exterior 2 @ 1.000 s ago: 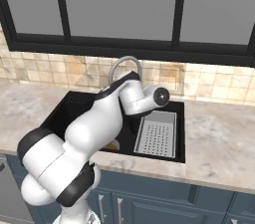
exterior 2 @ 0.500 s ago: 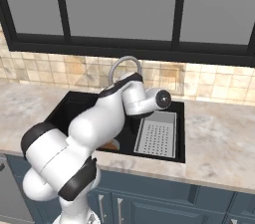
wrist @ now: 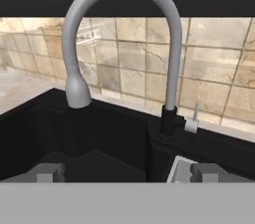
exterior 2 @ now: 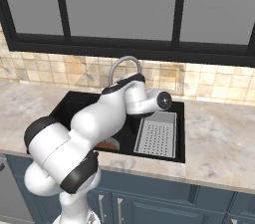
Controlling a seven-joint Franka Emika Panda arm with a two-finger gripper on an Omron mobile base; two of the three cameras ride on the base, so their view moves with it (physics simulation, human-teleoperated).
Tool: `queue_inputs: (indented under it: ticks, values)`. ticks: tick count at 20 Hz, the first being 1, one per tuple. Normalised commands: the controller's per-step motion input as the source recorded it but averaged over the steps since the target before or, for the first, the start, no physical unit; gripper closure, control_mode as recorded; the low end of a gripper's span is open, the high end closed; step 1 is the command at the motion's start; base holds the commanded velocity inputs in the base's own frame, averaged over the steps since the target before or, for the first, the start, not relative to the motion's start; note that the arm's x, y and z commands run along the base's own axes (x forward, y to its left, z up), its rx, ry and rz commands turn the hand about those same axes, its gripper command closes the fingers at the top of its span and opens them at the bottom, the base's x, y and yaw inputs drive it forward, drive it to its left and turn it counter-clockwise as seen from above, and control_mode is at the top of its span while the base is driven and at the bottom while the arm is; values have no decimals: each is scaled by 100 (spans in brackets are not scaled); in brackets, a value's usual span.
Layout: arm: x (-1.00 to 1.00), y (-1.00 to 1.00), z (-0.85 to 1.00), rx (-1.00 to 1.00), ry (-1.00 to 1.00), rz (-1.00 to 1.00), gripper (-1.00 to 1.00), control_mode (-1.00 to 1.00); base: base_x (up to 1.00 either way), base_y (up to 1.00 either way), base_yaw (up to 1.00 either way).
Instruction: Turn on the sink faucet with hot water and rinse the cutting board for ten seconds, then turn off the faucet. Push the cutting board to reach the water if necessary.
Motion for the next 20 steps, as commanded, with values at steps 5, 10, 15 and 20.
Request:
queue_inputs:
  ticks: [5,10,15,20]
  values:
    - [8,0,-9,0,0,5,-100,-100,0,0,0]
    - [12,0,-10,0,0,4,-100,-100,0,0,0]
    - [9,0,-9,0,0,2,-100,-100,0,0,0]
    - [10,0,-6,0,0,2,-100,-100,0,0,0]
